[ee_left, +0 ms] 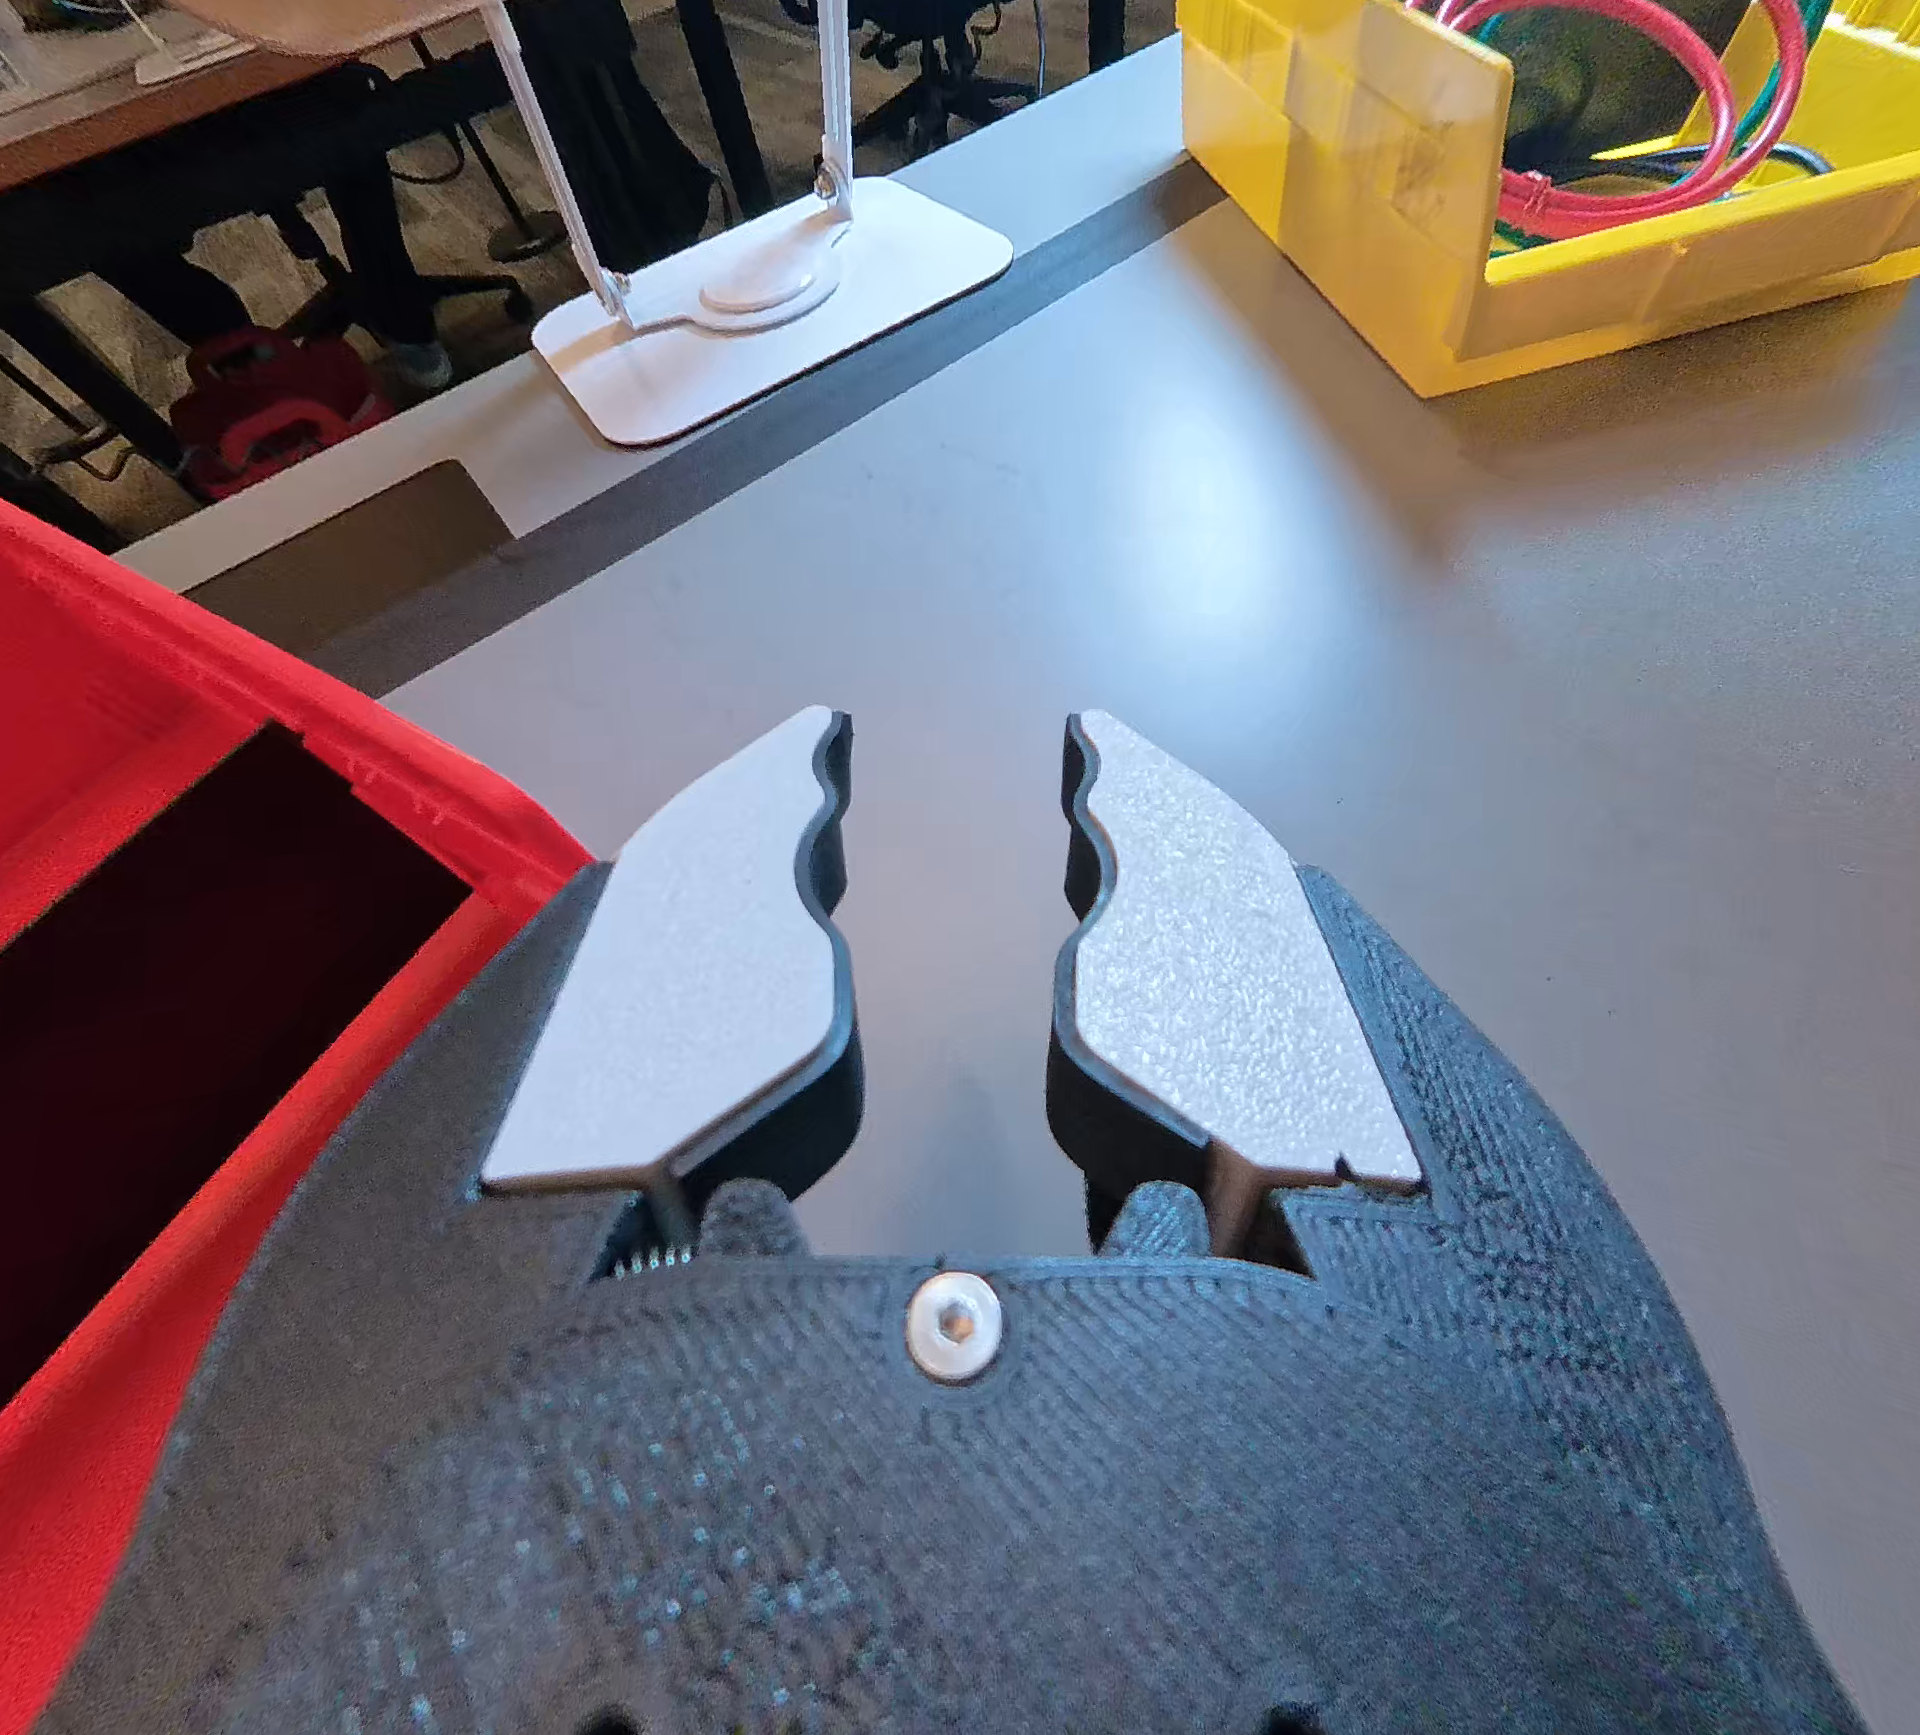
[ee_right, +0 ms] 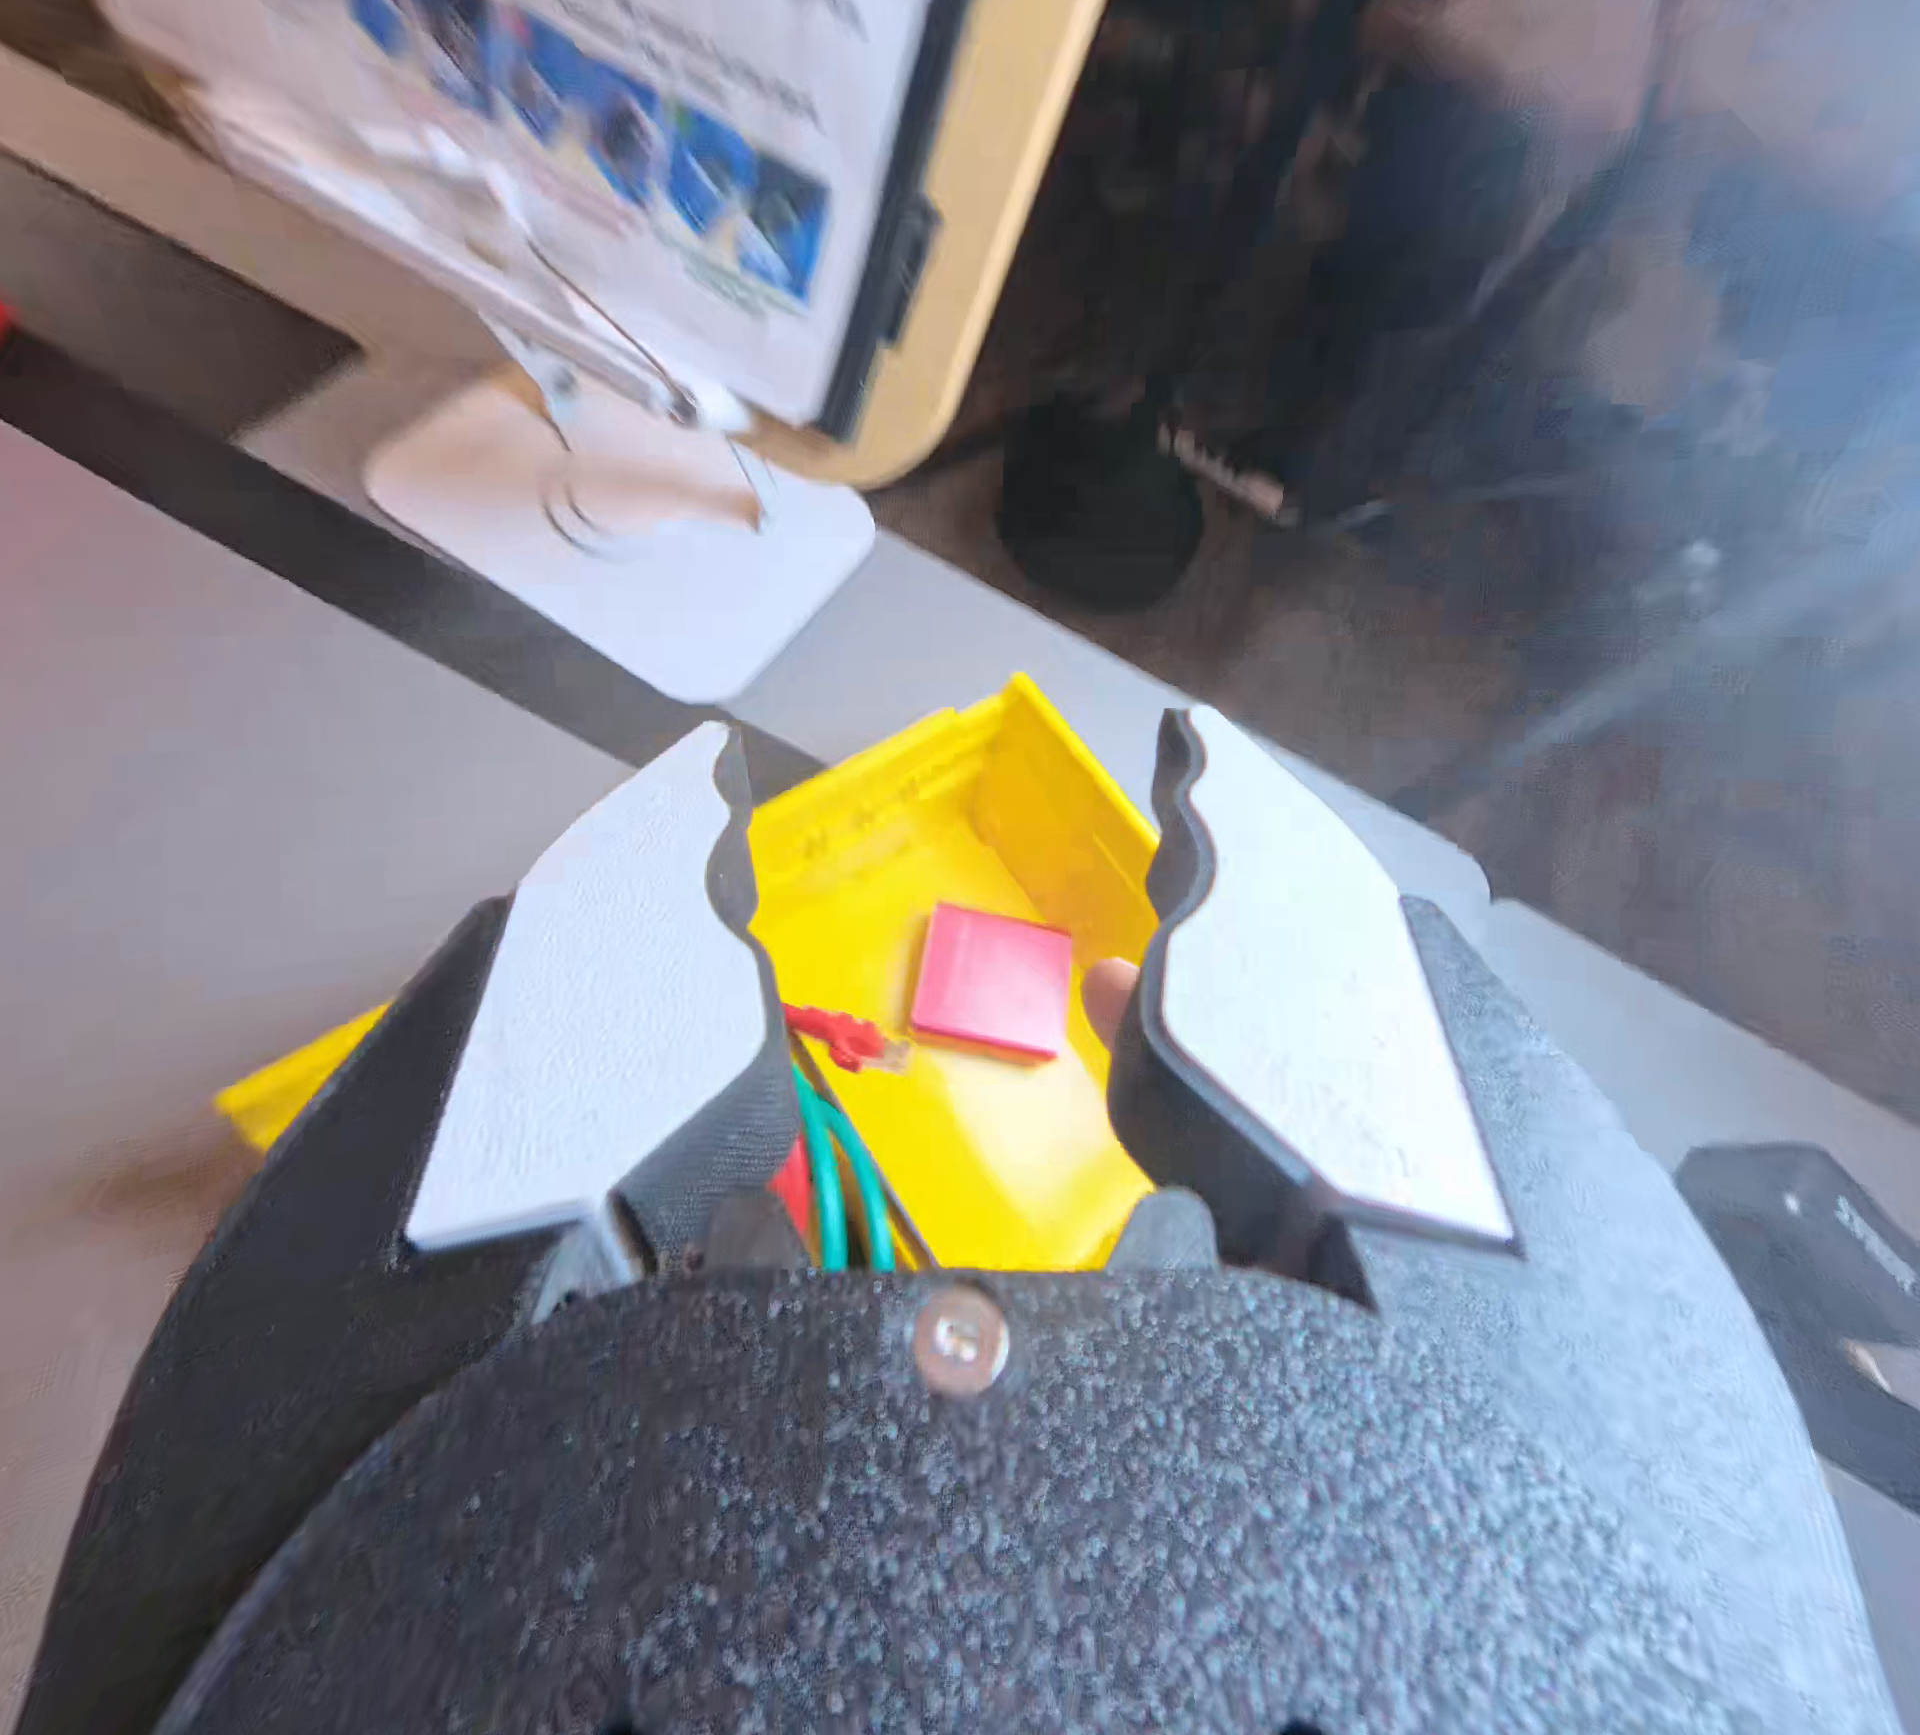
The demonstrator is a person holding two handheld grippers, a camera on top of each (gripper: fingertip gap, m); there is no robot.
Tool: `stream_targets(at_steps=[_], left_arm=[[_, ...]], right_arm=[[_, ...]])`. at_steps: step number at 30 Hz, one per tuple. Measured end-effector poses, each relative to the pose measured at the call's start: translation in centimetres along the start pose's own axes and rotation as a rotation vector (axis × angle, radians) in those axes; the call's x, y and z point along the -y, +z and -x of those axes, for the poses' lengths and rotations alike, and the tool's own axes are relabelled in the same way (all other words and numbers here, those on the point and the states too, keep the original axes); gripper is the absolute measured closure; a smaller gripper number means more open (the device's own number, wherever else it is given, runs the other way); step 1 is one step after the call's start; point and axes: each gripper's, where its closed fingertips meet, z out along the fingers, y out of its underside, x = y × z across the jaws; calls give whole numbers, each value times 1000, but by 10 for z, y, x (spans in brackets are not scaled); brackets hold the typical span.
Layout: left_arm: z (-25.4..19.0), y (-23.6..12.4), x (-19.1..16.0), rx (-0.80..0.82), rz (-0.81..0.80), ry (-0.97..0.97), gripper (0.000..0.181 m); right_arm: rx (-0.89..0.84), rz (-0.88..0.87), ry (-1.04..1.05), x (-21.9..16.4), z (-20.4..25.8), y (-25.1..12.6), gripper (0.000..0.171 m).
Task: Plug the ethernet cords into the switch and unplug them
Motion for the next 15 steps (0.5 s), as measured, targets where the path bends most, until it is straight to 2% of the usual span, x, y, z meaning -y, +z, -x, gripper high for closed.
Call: stream_targets(at_steps=[2,5,9,12,15], left_arm=[[0,-3,6,-1,-30,-4,140],[4,-12,17,15,-93,-11,136],[16,-29,31,66,-170,4,129],[26,-46,37,101,-227,-8,123],[34,-60,27,123,-237,-38,119]], right_arm=[[6,-187,27,22,33,-36,98],[31,-383,73,23,90,-82,100],[62,-482,117,-14,161,-112,102],[64,-497,133,-52,200,-117,102],[78,-507,159,-85,232,-116,102]])
